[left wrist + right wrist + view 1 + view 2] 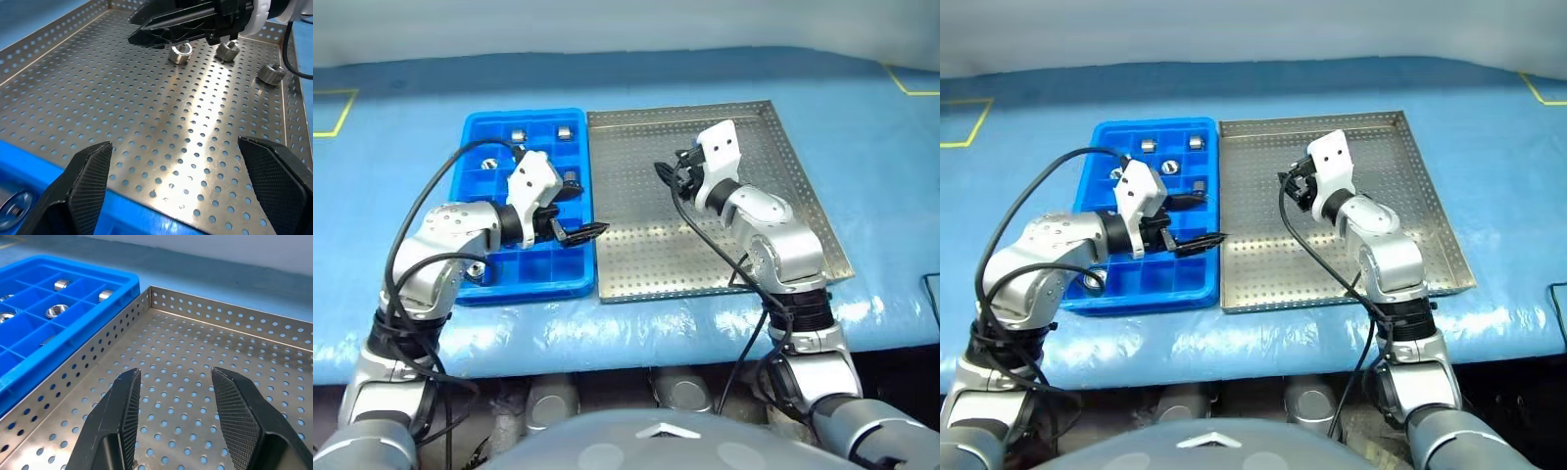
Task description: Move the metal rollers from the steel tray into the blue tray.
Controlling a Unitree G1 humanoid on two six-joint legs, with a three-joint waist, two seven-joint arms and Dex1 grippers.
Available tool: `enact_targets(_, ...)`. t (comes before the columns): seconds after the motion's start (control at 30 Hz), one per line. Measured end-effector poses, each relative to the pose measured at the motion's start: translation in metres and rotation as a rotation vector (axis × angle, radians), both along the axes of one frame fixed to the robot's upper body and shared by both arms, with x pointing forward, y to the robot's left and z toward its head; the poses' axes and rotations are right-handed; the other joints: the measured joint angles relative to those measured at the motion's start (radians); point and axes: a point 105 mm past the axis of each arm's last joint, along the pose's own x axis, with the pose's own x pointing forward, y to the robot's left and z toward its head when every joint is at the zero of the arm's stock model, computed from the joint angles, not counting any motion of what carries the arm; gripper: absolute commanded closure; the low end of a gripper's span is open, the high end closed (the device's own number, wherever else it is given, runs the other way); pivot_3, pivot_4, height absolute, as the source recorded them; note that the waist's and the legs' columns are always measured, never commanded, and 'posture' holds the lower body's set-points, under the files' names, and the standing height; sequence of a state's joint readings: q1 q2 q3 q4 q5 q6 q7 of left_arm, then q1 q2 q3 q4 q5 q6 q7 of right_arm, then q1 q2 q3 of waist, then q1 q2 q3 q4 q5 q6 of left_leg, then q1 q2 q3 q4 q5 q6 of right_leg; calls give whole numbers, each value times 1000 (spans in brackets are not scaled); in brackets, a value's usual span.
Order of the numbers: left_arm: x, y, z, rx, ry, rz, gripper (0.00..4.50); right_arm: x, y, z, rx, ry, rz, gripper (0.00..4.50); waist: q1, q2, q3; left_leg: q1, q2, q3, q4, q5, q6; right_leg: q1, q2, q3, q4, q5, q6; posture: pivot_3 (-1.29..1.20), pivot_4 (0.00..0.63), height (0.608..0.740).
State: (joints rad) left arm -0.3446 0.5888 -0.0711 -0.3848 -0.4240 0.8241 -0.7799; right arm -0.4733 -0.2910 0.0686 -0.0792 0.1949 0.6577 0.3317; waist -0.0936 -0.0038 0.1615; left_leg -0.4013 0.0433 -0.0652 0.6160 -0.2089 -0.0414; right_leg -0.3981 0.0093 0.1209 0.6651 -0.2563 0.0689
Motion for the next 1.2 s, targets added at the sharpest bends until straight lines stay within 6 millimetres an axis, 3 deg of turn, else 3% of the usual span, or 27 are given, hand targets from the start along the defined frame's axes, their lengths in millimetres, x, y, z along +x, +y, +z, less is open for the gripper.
enact_targets(0.23, -6, -18, -2, -58, 12, -27, 0, 4, -70, -27, -120, 90, -237, 2122, 27, 0, 0, -1, 0, 0, -1, 0, 0, 0, 0, 0, -2, 0, 0, -9, 150, 740)
enact_targets(0.37, -7, -22, -3, -65, 18, -39, 0, 2, -95, -32, -143, 118, -305, 2122, 18, 0, 0, 0, 1, 0, -1, 0, 0, -1, 1, 0, -1, 0, -1, -21, 150, 740)
enact_targets(0.57, -9, -27, -5, -66, 22, -59, 0, 1, -94, -40, -75, 167, -293, 2122, 9, 0, 0, 0, 1, 0, -1, 0, 0, 0, 1, 0, -1, 0, -1, -18, 150, 740)
enact_targets(0.63, -9, -27, -4, -66, 21, -60, 0, 1, -89, -45, -46, 186, -285, 1559, 9, 0, 0, 0, 1, 0, -1, 0, 0, 0, 1, 0, -1, 0, -1, -15, 150, 740)
enact_targets(1.13, -9, -28, -5, -64, 19, -61, 0, -6, -100, -66, -80, 240, -346, 1559, 12, 0, 0, 0, 1, 0, -1, 0, 0, 0, 1, 0, -1, 0, -1, -17, 150, 740)
enact_targets(1.2, -9, -28, -5, -63, 19, -63, 0, -6, -99, -66, -77, 240, -345, 1947, 12, 0, 0, 0, 1, 0, -1, 0, 0, 0, 1, 0, -1, 0, -1, -19, 150, 740)
